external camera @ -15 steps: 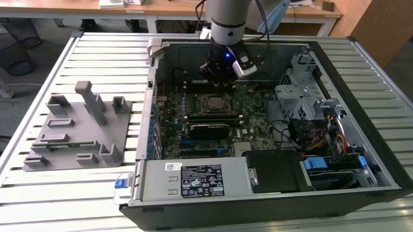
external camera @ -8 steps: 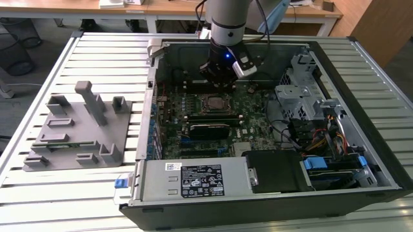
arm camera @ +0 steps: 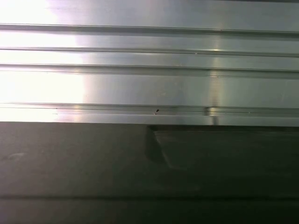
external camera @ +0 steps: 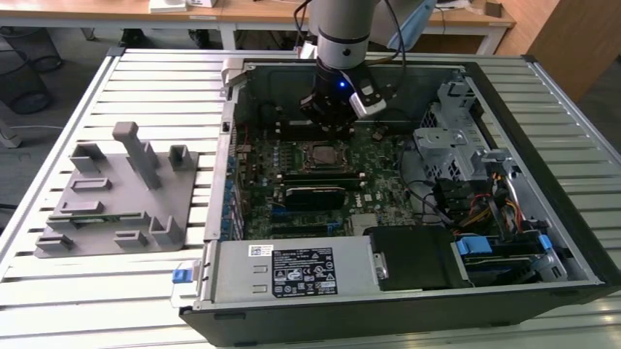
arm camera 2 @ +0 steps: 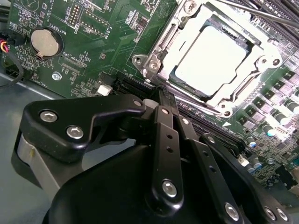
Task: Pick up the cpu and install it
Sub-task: 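Install the second cpu locking lever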
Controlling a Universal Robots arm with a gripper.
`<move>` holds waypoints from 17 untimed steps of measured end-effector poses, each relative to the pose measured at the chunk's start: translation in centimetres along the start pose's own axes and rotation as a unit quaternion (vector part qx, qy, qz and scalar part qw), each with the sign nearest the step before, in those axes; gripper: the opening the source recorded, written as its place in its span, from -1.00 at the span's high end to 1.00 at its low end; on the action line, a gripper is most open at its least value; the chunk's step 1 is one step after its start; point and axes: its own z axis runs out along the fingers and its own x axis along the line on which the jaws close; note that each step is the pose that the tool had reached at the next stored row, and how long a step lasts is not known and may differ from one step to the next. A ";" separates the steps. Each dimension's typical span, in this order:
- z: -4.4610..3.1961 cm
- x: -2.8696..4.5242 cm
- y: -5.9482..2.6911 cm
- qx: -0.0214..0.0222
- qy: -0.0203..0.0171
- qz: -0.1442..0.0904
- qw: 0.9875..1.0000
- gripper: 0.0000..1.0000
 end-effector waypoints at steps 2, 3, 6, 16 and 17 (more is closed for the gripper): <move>0.00 0.00 0.00 0.000 0.000 0.000 1.000 0.79; 0.00 0.00 0.01 0.000 0.000 0.000 1.000 0.79; -0.03 0.00 0.00 0.000 0.000 0.000 1.000 0.79; -0.07 0.00 0.00 0.000 0.000 0.000 1.000 0.79; -0.07 0.00 0.00 0.000 0.000 0.000 1.000 0.79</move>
